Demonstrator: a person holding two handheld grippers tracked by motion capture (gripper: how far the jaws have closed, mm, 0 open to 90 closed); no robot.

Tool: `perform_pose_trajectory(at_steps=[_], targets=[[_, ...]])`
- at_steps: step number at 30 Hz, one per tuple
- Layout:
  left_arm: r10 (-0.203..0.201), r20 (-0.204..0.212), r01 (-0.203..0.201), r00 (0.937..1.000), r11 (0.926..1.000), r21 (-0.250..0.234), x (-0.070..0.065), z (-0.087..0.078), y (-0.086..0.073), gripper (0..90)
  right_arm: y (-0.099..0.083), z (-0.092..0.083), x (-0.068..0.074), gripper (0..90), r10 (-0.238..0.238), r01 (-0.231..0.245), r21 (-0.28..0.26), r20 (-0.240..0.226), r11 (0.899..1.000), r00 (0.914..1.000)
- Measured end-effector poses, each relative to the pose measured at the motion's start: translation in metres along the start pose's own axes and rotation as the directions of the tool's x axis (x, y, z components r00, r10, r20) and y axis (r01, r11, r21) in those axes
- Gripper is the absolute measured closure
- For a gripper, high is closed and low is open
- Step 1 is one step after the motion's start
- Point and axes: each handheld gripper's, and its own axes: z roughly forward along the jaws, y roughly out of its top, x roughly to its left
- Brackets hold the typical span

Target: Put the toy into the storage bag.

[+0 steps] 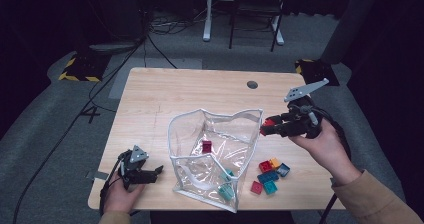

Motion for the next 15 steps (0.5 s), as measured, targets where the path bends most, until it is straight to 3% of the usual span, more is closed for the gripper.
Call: perform_pose_trajectory(at_steps=[15], targets=[[0.001,0.001,-0.001,1.0,1.0,0.002,0.0,0.0,0.0,17.7,0.038,0.022,0.027,59.0,-0.1,0.101,0.028,-0.034,0.995,0.9945]])
